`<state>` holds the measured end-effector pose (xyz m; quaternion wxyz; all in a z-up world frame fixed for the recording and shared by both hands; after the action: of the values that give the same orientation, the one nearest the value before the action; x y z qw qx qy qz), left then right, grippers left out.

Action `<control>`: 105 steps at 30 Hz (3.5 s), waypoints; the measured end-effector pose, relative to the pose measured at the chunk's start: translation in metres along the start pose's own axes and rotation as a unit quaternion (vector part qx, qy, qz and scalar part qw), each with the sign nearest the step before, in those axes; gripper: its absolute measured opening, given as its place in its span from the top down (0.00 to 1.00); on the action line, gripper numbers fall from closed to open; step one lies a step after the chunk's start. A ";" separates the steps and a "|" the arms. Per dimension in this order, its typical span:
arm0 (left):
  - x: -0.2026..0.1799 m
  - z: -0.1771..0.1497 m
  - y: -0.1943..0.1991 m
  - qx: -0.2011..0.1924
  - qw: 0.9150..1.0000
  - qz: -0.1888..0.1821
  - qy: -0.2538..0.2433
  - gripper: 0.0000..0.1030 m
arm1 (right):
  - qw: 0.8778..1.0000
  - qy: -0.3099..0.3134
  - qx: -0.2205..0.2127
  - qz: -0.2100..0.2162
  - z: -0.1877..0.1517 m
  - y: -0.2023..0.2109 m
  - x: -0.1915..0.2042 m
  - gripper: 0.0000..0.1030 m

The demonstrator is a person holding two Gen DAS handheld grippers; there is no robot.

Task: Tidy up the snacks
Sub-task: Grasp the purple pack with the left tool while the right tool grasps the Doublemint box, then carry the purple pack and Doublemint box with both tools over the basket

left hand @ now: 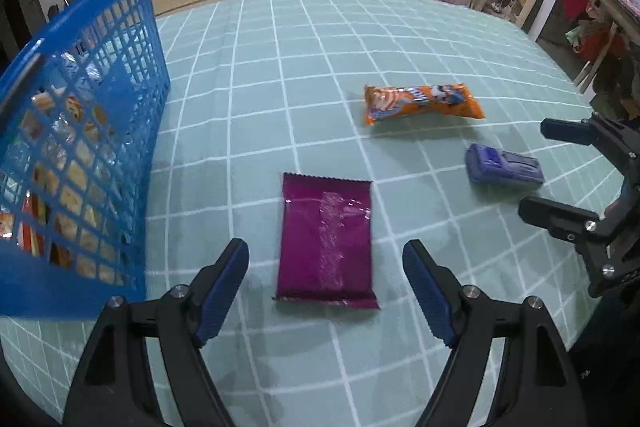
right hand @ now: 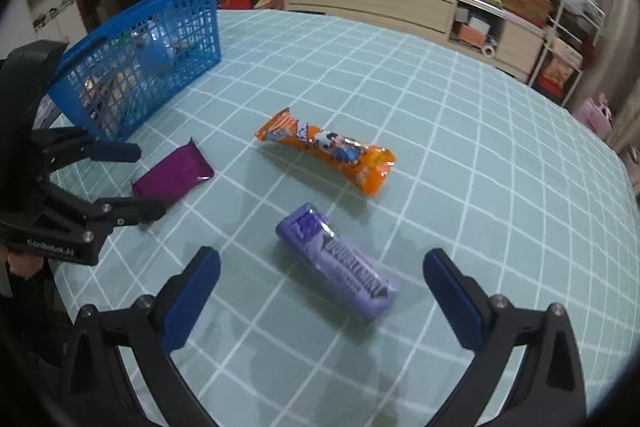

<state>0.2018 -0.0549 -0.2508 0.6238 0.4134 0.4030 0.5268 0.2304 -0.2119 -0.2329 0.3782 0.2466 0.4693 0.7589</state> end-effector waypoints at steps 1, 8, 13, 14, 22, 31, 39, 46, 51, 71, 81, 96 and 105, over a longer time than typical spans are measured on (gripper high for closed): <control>0.001 0.001 -0.003 0.004 1.000 0.003 -0.001 0.24 | 1.000 -0.001 -0.003 0.001 0.000 -0.001 -0.002 0.00; 0.002 0.009 -0.019 0.027 0.999 0.022 -0.001 0.29 | 1.000 -0.014 -0.006 0.017 0.001 -0.006 -0.011 0.00; -0.005 0.013 -0.019 0.028 0.999 0.021 -0.006 0.49 | 1.000 -0.020 -0.014 0.020 0.001 0.001 -0.015 0.00; -0.007 0.013 -0.018 0.029 0.999 0.021 -0.007 0.55 | 1.000 -0.018 -0.015 0.016 0.001 0.002 -0.017 0.00; -0.017 0.008 -0.014 0.031 0.999 0.031 0.006 0.57 | 0.999 -0.028 -0.005 0.022 -0.004 -0.002 -0.026 0.00; -0.028 0.003 0.009 -0.008 0.999 0.045 0.001 0.57 | 0.999 -0.009 -0.035 0.035 0.005 0.000 -0.028 0.01; -0.039 -0.001 0.037 -0.029 0.999 0.034 0.010 0.57 | 0.998 0.047 -0.026 0.044 0.006 -0.007 -0.004 0.15; -0.037 -0.002 0.039 -0.033 0.999 0.033 0.023 0.57 | 0.996 0.070 -0.003 0.054 -0.007 -0.026 -0.001 0.48; -0.038 -0.002 0.036 -0.038 0.999 0.029 0.008 0.57 | 0.996 0.066 -0.013 0.065 -0.009 -0.022 -0.002 0.63; -0.015 -0.014 0.098 -0.103 0.994 -0.029 0.020 0.57 | 0.996 -0.021 -0.038 0.074 -0.005 0.031 0.043 0.67; 0.008 -0.012 0.165 -0.151 0.988 -0.021 0.006 0.57 | 0.993 -0.025 -0.085 0.084 0.033 0.092 0.081 0.67; 0.131 0.009 0.195 -0.163 0.986 0.016 0.027 0.57 | 0.993 -0.023 -0.084 0.079 0.133 0.096 0.165 0.67; 0.195 0.017 0.194 -0.160 0.984 0.028 0.072 0.57 | 0.997 -0.010 -0.042 0.062 0.174 0.066 0.204 0.67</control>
<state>0.1784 0.1562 -0.0754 0.6362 0.2804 0.3457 0.6302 0.2143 0.0261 -0.0934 0.3452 0.2665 0.4170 0.7974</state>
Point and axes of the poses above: each gripper's, at about its wrist camera, not at the fingertips, and y roughly against the way its jaws point, x to its left, z to its top, the point moved 9 cm from there along -y, roughly the way its jaws point, and after that the axes turned 9 degrees about x, right-handed, at the moved point
